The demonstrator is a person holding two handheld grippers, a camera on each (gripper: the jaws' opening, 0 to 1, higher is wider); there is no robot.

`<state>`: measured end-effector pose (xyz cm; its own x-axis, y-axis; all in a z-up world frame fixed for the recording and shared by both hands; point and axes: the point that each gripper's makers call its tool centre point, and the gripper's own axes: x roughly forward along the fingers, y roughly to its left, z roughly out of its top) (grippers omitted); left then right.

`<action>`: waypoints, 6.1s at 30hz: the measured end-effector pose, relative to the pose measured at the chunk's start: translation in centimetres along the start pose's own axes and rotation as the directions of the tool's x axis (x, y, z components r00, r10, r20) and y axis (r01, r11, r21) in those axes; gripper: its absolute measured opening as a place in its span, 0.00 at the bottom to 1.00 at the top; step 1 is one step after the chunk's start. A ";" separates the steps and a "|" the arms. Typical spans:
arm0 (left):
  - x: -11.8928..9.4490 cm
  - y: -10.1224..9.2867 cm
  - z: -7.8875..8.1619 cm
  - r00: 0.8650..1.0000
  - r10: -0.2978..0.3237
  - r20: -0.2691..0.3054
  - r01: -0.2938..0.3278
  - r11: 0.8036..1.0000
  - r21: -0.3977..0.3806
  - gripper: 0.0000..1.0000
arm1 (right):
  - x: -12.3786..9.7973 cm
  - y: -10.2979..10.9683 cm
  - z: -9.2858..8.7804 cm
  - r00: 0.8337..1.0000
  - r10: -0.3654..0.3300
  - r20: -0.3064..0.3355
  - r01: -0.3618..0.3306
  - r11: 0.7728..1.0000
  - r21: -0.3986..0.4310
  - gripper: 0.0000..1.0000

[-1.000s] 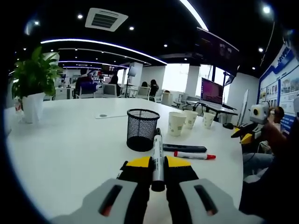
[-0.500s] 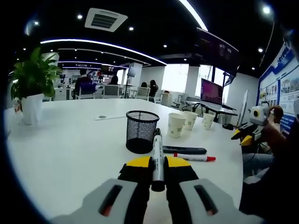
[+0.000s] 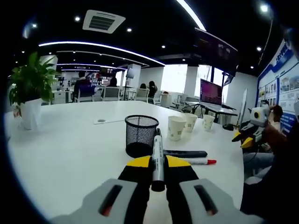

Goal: Place the scattered laser pointers and whiteboard markers into the pen holder and stack the scattered paper cups together

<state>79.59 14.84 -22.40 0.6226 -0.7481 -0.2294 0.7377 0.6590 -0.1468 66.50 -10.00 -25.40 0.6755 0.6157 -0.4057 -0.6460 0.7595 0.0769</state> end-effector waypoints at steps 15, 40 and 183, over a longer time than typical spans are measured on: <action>0.5 0.2 0.8 1.000 0.004 -0.007 -0.004 1.000 0.021 0.13 | 0.0 0.2 0.1 1.000 0.005 0.000 -0.005 1.000 -0.005 0.32; 1.2 0.6 2.5 1.000 0.005 0.019 -0.006 0.999 0.035 0.13 | 0.4 0.4 -0.1 1.000 0.012 -0.002 -0.012 1.000 0.003 0.32; 7.9 2.0 9.0 0.998 0.034 0.061 -0.041 0.994 0.102 0.13 | 0.3 0.6 -1.8 1.000 0.020 -0.006 -0.020 0.999 0.041 0.32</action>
<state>88.33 9.60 -15.90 0.6623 -0.7283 -0.1757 0.7346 0.6774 -0.0386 65.66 -9.70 -27.08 0.6601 0.6297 -0.4095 -0.6441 0.7550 0.1226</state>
